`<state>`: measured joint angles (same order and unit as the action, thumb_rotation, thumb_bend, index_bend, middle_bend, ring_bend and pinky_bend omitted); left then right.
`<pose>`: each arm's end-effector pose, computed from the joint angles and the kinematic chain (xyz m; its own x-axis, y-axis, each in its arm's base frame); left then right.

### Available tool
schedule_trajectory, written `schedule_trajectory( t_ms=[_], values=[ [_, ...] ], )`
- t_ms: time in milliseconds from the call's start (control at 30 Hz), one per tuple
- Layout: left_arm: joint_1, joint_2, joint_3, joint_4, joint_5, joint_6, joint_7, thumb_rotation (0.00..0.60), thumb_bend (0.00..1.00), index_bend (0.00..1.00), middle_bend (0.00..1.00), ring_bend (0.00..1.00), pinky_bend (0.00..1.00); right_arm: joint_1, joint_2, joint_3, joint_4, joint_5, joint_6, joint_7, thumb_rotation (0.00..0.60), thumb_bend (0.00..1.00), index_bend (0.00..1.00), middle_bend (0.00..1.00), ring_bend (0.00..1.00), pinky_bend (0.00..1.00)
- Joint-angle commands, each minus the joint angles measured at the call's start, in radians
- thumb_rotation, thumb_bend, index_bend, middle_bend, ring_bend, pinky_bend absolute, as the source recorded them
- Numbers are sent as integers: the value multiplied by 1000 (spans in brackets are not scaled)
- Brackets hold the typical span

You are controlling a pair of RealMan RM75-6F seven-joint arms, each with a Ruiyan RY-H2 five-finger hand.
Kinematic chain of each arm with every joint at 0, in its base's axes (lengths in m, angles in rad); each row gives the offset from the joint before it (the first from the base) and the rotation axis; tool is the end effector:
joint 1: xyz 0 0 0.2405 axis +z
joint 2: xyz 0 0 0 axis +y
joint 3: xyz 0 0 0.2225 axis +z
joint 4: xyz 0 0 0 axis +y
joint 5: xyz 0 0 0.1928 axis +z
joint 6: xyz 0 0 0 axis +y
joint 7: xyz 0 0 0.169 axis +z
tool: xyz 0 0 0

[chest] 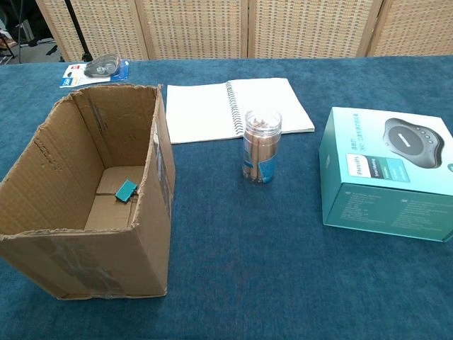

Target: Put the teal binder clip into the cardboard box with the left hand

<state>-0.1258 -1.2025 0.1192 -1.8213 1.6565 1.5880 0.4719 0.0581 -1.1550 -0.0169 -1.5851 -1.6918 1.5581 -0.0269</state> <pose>-0.2022 0.1724 0.1128 0.5564 -0.0078 0.8309 0.8136 -0.1978 -0.5467 -0.2521 -0.1794 0.1404 0.4173 -0.0020 0.9088 -0.8951 -0.1735 0.4107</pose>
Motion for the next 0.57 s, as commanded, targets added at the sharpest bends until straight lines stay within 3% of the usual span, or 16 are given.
schedule_trajectory(
  t_ms=[33,567],
  values=[
    [5,-12,-6,22,21,1,-12,600,0,0,0,0,0,1,2,0,-3,-4,2,1,600,156,20,0,0,0],
    [18,-10,-29,24,34,-35,-50,600,0,0,0,0,0,3,1,-1,-1,-5,-4,0,600,156,20,0,0,0]
  ],
)
